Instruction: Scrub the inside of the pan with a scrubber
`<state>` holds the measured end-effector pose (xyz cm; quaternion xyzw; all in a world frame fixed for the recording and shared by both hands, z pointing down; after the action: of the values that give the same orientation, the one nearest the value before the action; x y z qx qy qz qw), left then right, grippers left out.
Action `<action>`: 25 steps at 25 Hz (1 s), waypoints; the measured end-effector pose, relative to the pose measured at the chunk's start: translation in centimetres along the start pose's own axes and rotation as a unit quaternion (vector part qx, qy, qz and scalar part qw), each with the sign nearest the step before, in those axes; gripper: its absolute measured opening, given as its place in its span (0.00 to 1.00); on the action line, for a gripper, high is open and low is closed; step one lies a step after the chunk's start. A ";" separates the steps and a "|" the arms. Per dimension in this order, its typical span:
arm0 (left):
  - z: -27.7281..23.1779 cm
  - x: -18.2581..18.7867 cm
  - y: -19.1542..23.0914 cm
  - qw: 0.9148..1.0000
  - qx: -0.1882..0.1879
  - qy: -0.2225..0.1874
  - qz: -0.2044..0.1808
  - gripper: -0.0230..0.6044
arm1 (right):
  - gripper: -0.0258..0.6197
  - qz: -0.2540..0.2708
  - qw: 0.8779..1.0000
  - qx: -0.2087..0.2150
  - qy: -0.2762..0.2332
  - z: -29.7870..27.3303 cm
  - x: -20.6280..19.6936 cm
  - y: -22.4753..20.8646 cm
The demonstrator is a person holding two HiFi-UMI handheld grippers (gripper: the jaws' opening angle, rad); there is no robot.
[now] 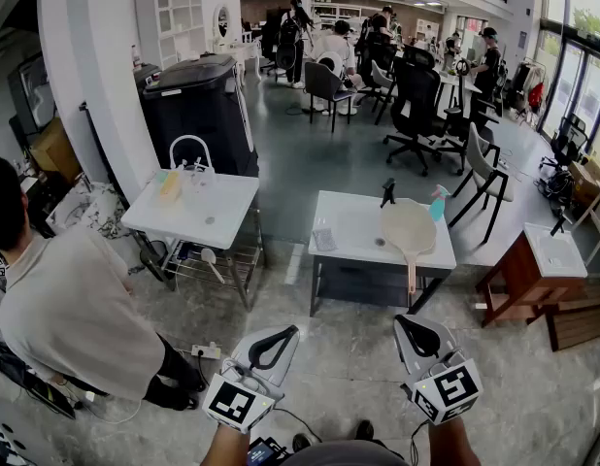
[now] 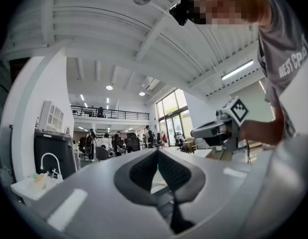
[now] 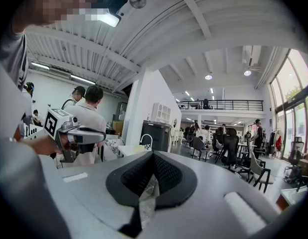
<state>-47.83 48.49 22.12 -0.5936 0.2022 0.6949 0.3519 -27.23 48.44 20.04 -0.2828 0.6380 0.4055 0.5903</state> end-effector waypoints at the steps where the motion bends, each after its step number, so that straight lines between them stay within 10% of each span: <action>1: 0.1 0.1 -0.2 1.000 -0.001 0.000 0.009 0.04 | 0.04 0.000 1.000 0.000 0.000 0.1 0.0 0.1; 25: -0.1 0.1 -2.2 1.000 -0.009 0.009 0.017 0.04 | 0.04 -0.016 1.000 -0.011 0.000 1.9 -0.9 -0.6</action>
<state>-46.10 49.91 22.30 -0.5993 0.2090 0.6975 0.3327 -25.65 49.63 20.86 -0.2995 0.6291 0.4032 0.5933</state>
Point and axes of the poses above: the fingertips, and each gripper's own axes: z backward along the fingers, y to its left, x out of its top, the point moved 3 cm from there along z, backward along the fingers, and after that the axes turned 9 degrees about -y, right-handed, at the moved point
